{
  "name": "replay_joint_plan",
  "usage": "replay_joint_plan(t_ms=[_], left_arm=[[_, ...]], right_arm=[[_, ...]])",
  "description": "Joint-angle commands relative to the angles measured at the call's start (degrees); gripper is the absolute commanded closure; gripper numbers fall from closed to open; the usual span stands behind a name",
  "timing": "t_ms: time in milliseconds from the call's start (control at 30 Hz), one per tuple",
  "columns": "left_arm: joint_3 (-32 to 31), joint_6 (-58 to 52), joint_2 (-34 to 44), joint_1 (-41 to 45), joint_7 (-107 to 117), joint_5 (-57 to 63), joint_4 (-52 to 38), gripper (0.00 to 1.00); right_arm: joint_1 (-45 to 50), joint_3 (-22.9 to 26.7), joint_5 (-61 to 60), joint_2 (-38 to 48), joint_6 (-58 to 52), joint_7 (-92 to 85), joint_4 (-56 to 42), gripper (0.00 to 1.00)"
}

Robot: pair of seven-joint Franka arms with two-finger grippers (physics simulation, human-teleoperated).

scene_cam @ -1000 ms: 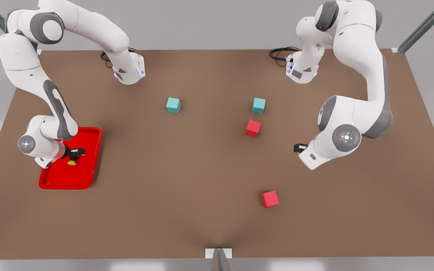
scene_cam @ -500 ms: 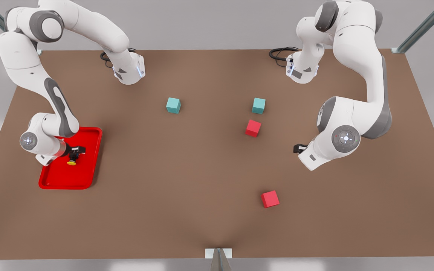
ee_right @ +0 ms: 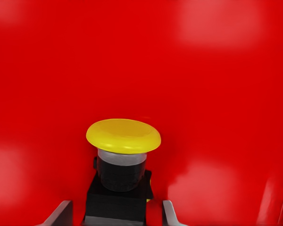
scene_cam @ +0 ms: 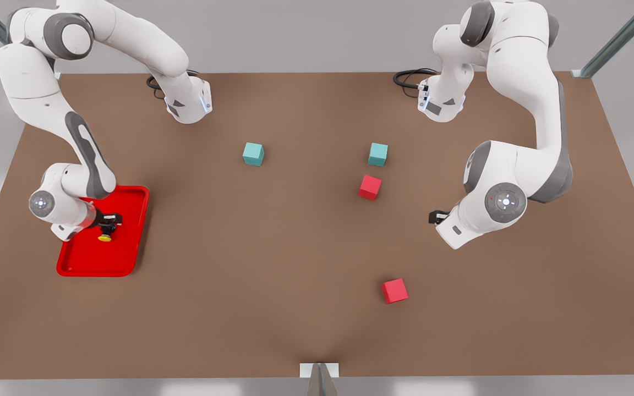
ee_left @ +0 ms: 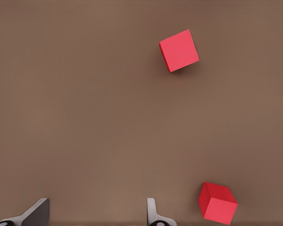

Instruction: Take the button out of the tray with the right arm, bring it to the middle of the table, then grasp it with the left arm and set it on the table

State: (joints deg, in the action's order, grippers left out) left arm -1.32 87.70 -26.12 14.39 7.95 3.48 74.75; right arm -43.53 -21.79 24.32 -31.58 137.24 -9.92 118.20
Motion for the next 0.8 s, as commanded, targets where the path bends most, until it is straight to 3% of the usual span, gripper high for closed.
replay_joint_plan(t_ms=[0, 267, 467, 567, 733, 767], left_arm=[[0.0, 0.02, 0.02, 0.02, 0.05, 0.04, 0.05, 0.0], [0.0, 0.02, 0.02, -0.07, -0.04, 0.04, -0.04, 0.0], [0.0, -0.16, 0.19, 0.02, -0.04, 0.04, -0.04, 0.0], [0.0, -0.69, 0.9, -0.15, -0.04, 2.41, -0.22, 0.0], [-0.09, -0.42, 0.81, -0.33, -0.04, 2.41, -0.13, 0.0], [-0.09, -0.42, 0.81, -0.42, -0.04, 2.41, -0.13, 0.0]], right_arm=[[-0.06, -0.01, 0.03, 0.12, -0.04, 0.25, -0.08, 0.23], [0.38, -0.01, -0.06, -0.24, 0.05, 1.22, 0.01, 0.48], [0.29, -0.36, -0.24, 0.55, -0.65, 1.22, -0.07, 0.51], [2.13, -3.09, -3.57, 5.12, -8.03, 2.89, -0.52, 0.51], [21.55, -1.78, -19.12, 8.29, -19.2, 12.73, -7.98, 0.51], [33.93, 6.57, -25.63, 7.85, -20.25, 15.89, -10.97, 0.5]])
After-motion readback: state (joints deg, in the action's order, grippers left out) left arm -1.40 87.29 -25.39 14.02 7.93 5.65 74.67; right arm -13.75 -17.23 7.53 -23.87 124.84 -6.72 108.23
